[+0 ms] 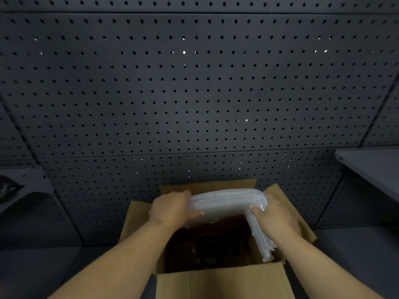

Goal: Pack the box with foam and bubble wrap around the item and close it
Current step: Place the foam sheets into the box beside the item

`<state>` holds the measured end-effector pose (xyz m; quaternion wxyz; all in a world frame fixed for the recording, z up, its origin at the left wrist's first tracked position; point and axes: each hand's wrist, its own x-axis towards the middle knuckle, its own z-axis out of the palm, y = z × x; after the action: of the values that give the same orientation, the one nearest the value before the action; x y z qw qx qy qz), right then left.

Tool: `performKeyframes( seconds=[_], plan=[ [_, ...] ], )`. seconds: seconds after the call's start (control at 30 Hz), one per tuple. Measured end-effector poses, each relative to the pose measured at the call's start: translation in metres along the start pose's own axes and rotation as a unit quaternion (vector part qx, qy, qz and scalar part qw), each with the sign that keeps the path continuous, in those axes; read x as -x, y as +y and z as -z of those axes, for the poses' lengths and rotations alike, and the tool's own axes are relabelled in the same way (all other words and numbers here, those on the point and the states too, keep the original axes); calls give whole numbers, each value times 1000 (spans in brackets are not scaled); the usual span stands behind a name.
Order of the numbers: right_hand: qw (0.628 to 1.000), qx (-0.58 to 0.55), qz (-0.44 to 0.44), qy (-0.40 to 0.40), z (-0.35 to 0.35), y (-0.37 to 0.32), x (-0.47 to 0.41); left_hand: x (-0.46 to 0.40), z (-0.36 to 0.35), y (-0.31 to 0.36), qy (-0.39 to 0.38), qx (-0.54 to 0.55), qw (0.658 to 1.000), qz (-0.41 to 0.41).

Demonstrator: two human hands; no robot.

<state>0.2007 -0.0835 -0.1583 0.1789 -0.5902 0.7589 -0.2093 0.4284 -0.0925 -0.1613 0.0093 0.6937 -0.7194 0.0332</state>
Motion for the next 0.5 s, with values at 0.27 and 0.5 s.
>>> performKeyframes(
  seconds=[0.27,0.5],
  plan=[
    [998,31,51,8,-23,7,-5,-7,-25,3,-43,26,999,5],
    [997,59,52,-1,-44,10,-7,-14,-44,4,-63,57,996,8]
  ],
)
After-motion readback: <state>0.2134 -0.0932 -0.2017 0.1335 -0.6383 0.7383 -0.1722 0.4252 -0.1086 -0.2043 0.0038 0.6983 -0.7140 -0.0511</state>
